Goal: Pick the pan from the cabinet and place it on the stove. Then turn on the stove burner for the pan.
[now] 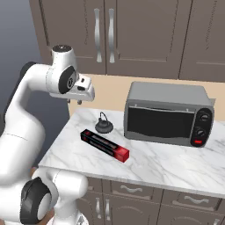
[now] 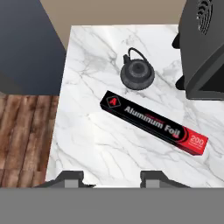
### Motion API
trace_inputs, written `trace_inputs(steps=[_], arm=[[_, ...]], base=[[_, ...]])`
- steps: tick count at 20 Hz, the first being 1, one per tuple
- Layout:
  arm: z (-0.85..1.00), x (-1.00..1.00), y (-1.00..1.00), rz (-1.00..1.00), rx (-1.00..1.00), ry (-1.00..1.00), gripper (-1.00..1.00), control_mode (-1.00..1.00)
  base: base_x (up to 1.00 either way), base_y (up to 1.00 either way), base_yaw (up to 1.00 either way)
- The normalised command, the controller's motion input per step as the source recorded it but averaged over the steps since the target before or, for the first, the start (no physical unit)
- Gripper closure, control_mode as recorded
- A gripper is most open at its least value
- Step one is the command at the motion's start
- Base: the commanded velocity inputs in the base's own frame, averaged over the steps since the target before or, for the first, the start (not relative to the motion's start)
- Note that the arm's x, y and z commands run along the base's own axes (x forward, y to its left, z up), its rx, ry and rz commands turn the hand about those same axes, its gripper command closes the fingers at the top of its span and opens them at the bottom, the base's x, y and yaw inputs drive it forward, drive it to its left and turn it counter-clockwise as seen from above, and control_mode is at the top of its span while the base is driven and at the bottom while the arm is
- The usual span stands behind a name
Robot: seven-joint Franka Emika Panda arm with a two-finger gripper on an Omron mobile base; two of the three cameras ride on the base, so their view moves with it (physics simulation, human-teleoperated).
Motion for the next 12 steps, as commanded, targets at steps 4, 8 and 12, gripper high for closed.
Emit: trace_inputs(steps=[4, 8, 12], arm=[[0.0, -0.16, 0.0, 0.0, 0.0, -0.06, -1.0, -1.0], [0.0, -0.46, -0.17, 0.01, 0.0, -0.26, -1.0, -1.0], [0.11, -0.5, -0.21, 0.02, 0.01, -0.38, -1.0, -1.0]], base=[[0.0, 0.0, 0.0], [0.0, 0.0, 0.0], [0.0, 0.0, 0.0]])
